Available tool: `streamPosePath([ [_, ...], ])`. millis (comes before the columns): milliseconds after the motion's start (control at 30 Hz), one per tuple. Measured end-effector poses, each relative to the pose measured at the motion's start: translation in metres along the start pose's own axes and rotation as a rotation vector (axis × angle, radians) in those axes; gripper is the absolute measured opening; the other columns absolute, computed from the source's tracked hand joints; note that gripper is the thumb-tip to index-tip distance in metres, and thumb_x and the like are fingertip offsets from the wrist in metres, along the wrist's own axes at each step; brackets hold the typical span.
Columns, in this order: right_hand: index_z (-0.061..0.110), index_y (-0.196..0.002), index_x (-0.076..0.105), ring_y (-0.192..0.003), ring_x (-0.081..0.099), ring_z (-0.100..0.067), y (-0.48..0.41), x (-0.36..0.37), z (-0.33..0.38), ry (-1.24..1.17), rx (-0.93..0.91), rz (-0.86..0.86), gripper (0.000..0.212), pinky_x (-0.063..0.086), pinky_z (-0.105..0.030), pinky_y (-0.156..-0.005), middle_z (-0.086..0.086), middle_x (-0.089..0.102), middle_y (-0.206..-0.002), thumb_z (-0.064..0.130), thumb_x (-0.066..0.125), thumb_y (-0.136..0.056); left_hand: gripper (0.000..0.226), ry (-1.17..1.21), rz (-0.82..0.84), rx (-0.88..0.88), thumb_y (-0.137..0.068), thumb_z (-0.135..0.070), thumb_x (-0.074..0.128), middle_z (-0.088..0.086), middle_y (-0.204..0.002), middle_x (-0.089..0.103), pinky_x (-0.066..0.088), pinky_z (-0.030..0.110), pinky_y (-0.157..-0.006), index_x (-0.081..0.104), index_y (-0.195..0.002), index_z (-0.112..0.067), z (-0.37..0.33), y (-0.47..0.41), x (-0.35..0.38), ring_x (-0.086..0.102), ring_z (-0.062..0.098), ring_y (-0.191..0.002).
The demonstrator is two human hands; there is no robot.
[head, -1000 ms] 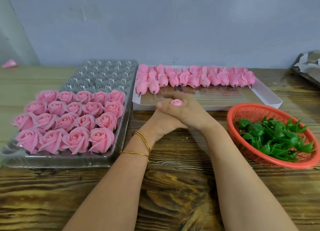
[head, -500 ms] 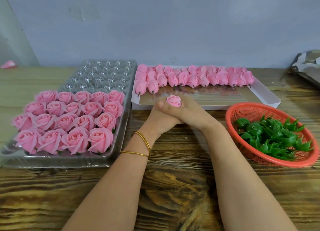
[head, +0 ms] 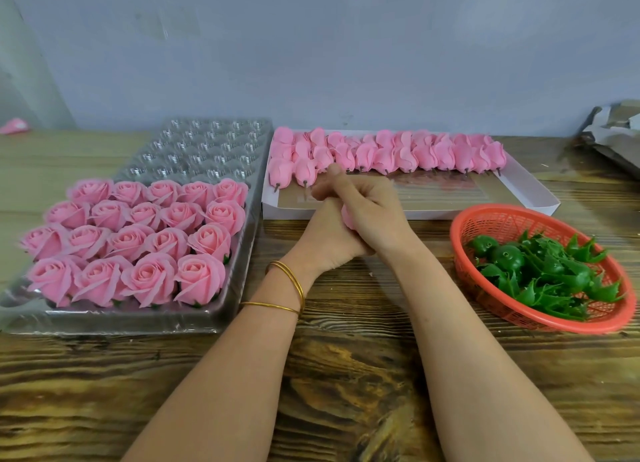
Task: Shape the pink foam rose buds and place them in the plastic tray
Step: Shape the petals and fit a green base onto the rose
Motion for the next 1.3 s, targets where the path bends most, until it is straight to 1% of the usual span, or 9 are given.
streamPosePath([
  [133,0.016,-0.078,0.077,-0.082,0.069,-0.007,-0.001,0.003,-0.005,0.110,0.004,0.003,0.033,0.048,-0.023,-0.084,0.006,0.074,-0.075,0.036,0.058,-0.096,0.015,-0.145,-0.071,0.052,-0.077,-0.003,0.071,-0.015,-0.077,0.050,0.030,-0.006,-0.063,0.067,-0.089,-0.011,-0.005,-0.001,-0.004,0.049,0.004,-0.086],
  [300,0.007,-0.081,0.074,-0.074,0.061,-0.007,0.002,0.005,-0.004,0.152,-0.006,0.030,0.028,0.047,-0.025,-0.079,-0.009,0.073,-0.079,0.030,0.064,-0.093,0.014,-0.191,-0.087,0.111,-0.089,-0.003,0.058,0.013,-0.100,0.065,0.027,0.010,-0.072,0.068,-0.098,-0.001,-0.007,-0.001,-0.006,0.050,0.013,-0.095],
  [433,0.015,-0.096,0.073,-0.089,0.065,-0.005,0.004,0.006,-0.004,0.114,0.036,0.086,0.017,0.049,-0.029,-0.092,0.000,0.073,-0.094,0.031,0.069,-0.089,0.016,-0.081,-0.109,0.104,-0.091,-0.003,0.053,-0.001,-0.092,0.057,0.033,0.015,-0.077,0.065,-0.092,-0.013,-0.007,0.000,-0.008,0.052,0.012,-0.096],
  [567,0.013,-0.123,0.063,-0.113,0.061,-0.013,0.005,0.006,-0.007,0.155,0.091,0.112,0.047,0.045,-0.038,-0.105,-0.001,0.066,-0.120,0.041,0.071,-0.086,0.017,-0.061,-0.117,0.137,-0.088,-0.007,0.053,-0.020,-0.078,0.046,0.032,0.002,-0.071,0.054,-0.084,-0.024,-0.008,0.000,-0.009,0.051,0.011,-0.088],
  [700,0.015,-0.134,0.055,-0.119,0.056,-0.011,0.006,0.004,-0.007,0.204,0.096,0.127,0.062,0.042,-0.036,-0.107,0.000,0.060,-0.130,0.049,0.070,-0.084,0.010,-0.069,-0.135,0.158,-0.084,-0.020,0.045,-0.021,-0.076,0.043,0.034,0.002,-0.068,0.053,-0.082,-0.024,-0.008,0.000,-0.008,0.045,-0.004,-0.073],
  [800,0.015,-0.138,0.051,-0.122,0.054,-0.013,0.007,0.003,-0.007,0.219,0.098,0.133,0.069,0.042,-0.037,-0.108,-0.001,0.059,-0.133,0.052,0.069,-0.083,0.019,-0.098,-0.133,0.153,-0.090,-0.011,0.049,-0.021,-0.073,0.043,0.031,-0.005,-0.069,0.053,-0.077,-0.025,-0.006,-0.001,-0.009,0.041,-0.009,-0.072],
  [1100,0.019,-0.140,0.045,-0.122,0.053,-0.011,0.009,0.002,-0.010,0.195,0.094,0.166,0.071,0.042,-0.034,-0.105,0.005,0.056,-0.131,0.053,0.069,-0.083,0.045,-0.117,-0.165,0.138,-0.089,0.000,0.053,-0.018,-0.066,0.042,0.033,-0.002,-0.063,0.041,-0.064,-0.035,-0.005,-0.002,-0.014,0.046,-0.009,-0.062],
  [1200,0.023,-0.140,0.045,-0.116,0.051,-0.005,0.010,0.003,-0.010,0.195,0.088,0.182,0.071,0.040,-0.022,-0.094,0.016,0.054,-0.120,0.056,0.067,-0.082,0.038,-0.042,-0.170,0.144,-0.088,0.000,0.055,-0.015,-0.066,0.047,0.038,0.001,-0.062,0.049,-0.065,-0.029,-0.003,-0.002,-0.017,0.050,-0.016,-0.067],
  [1300,0.022,-0.139,0.045,-0.113,0.052,-0.005,0.011,0.003,-0.008,0.231,0.086,0.192,0.077,0.040,-0.017,-0.089,0.016,0.054,-0.120,0.065,0.062,-0.077,0.026,-0.005,-0.206,0.113,-0.087,-0.001,0.057,-0.011,-0.066,0.050,0.041,0.010,-0.060,0.056,-0.069,-0.018,0.003,-0.004,-0.021,0.050,-0.003,-0.063],
])
Point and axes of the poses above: each hand's wrist, its own y-axis away from the middle knuckle, its own x-axis out of the palm, z = x × y, the point moved 7 cm from there along -y, towards the middle knuckle
